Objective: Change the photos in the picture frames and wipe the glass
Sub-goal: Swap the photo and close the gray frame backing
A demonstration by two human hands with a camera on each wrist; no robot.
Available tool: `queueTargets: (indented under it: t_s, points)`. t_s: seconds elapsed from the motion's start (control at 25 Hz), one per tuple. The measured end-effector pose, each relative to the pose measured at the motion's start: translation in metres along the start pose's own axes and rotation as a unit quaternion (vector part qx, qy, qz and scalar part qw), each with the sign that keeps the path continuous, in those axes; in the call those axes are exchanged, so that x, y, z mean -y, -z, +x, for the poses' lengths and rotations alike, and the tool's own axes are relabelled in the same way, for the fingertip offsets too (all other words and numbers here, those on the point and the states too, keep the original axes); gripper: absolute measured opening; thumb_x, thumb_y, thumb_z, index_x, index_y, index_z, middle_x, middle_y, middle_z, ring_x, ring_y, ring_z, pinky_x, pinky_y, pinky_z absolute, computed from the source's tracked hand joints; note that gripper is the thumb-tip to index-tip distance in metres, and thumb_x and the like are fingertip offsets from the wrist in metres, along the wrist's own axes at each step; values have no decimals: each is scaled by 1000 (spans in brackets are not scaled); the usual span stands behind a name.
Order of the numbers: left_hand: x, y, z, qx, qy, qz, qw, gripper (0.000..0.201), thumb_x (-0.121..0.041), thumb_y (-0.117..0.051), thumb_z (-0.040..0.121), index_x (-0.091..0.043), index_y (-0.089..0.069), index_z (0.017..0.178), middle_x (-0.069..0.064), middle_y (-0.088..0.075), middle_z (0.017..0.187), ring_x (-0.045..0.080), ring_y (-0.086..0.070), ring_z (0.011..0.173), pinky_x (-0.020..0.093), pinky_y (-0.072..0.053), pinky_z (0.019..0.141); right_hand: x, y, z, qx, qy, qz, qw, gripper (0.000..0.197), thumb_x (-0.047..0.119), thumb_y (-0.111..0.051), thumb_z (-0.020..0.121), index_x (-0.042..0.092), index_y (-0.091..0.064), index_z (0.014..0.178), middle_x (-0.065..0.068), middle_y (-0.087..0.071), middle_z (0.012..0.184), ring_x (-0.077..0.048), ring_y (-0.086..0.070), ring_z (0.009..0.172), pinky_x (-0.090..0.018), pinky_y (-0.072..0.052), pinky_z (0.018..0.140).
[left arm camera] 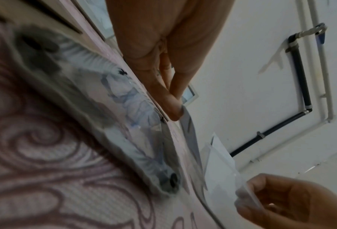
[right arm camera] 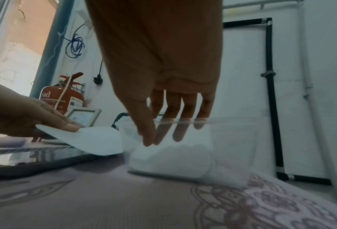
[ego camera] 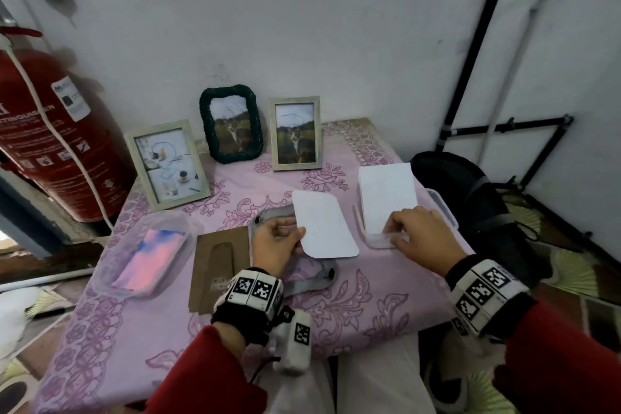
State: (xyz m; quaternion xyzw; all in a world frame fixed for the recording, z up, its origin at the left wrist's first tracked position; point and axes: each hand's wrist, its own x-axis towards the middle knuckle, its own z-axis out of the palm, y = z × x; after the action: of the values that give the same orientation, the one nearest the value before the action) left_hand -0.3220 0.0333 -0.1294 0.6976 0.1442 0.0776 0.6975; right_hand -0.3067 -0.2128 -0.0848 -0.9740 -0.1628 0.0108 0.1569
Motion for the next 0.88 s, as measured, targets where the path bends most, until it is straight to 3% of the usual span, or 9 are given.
queueTargets:
  t_s: [0.08, 0.2, 0.4, 0.6, 0.64, 0.76, 0.88]
  points:
    - [0, -14, 0, 16, 11, -8, 1000, 19, 8, -60, 83, 6, -55, 102, 14, -57, 73, 9, -61, 46, 16, -51, 43, -8, 1, 1, -32, 10, 32, 999, 16, 7, -58, 82, 17, -65, 92, 2, -68, 97, -18, -59, 98, -31, -42, 87]
    - [2, -37, 0, 29, 36, -14, 999, 18, 11, -59, 83, 4, -52, 98, 10, -50, 68, 3, -57, 37, 17, -51, 40, -18, 3, 3, -66, 24, 73, 995, 17, 2, -61, 79, 15, -67, 88, 1, -69, 93, -17, -61, 91, -29, -46, 81]
    - [9, -78, -3, 36, 72, -24, 996, 23, 12, -56, 85, 4, -49, 105, 14, -51, 73, 23, -59, 56, 22, -54, 42, -29, 2, 3, -83, 25, 94, 992, 19, 0, -62, 77, 15, -69, 86, 1, -70, 90, -18, -61, 89, -31, -47, 81]
    - [17, -91, 0, 63, 77, 71, 992, 36, 10, -61, 81, 7, -49, 115, 8, -51, 71, 20, -57, 58, 19, -54, 46, -42, -2, 2, -70, 14, 121, 990, 15, 4, -66, 76, 17, -70, 81, 4, -70, 85, -16, -61, 87, -41, -46, 88]
    - [17, -92, 0, 64, 79, 82, 991, 37, 10, -62, 81, 8, -49, 115, 9, -51, 73, 21, -58, 59, 22, -56, 51, -44, -3, 2, -66, 10, 127, 990, 15, 4, -66, 76, 18, -70, 80, 6, -69, 83, -15, -60, 87, -42, -46, 89]
    - [17, -94, 0, 64, 59, 149, 985, 39, 7, -64, 79, 10, -50, 115, 11, -52, 74, 30, -61, 74, 46, -57, 75, -45, -3, 3, -55, 6, 144, 988, 15, 4, -68, 76, 19, -70, 79, 9, -67, 82, -14, -60, 87, -43, -45, 91]
    - [14, -93, 1, 73, 2, 254, 965, 30, 2, -65, 77, 6, -56, 105, 13, -58, 75, 36, -65, 85, 47, -53, 83, -43, 2, 5, -25, 3, 153, 988, 15, 3, -65, 77, 16, -70, 84, 5, -70, 88, -14, -62, 90, -36, -47, 92]
